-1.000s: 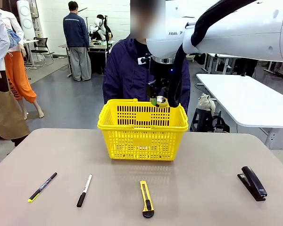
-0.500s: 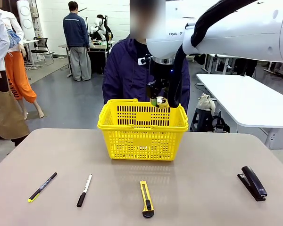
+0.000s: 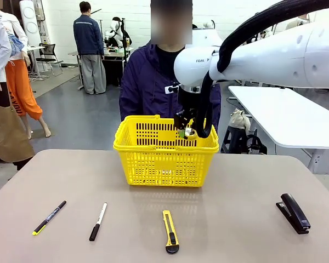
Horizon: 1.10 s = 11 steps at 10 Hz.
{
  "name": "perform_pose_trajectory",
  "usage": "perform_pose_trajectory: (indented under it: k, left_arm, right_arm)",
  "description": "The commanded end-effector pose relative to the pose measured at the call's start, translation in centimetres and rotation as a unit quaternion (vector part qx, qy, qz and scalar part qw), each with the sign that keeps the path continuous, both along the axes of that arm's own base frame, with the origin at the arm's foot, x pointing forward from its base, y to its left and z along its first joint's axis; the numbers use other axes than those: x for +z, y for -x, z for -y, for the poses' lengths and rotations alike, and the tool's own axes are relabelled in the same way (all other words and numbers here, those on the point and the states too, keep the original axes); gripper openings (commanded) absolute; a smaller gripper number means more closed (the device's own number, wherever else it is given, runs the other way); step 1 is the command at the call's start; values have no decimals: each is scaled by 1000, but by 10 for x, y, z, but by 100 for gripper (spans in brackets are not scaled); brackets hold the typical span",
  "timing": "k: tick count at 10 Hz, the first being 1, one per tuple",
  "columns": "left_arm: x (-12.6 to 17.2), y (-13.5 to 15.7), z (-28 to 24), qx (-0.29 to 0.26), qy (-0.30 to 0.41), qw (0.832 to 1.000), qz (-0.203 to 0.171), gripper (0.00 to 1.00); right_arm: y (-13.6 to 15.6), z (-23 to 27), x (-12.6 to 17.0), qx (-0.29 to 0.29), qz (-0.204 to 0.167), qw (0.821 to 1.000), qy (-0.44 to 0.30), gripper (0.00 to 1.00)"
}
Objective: Place the items the person wants into the basket.
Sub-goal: Pick up the item the person points to and place it in the Market Basket.
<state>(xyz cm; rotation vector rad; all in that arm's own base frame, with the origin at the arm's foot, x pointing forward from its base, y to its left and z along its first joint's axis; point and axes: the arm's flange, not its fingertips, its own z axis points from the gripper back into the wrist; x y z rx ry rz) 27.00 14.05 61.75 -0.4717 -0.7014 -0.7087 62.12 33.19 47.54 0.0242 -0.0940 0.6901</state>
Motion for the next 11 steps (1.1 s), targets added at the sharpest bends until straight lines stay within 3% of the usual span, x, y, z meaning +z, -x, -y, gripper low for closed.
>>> perform_pose_trajectory:
  k: [1, 6, 11]
  left_arm:
    - [0, 1, -1, -8, 3, 1000, 6, 100]
    - [0, 1, -1, -8, 3, 1000, 6, 100]
    - [0, 1, -1, -8, 3, 1000, 6, 100]
  right_arm:
    - [-10, -9, -2, 12, -20, 1000, -2, 64]
    - [-27, -30, -45, 17, -59, 998, 34, 64]
    - [-27, -28, -50, 32, -60, 997, 46, 64]
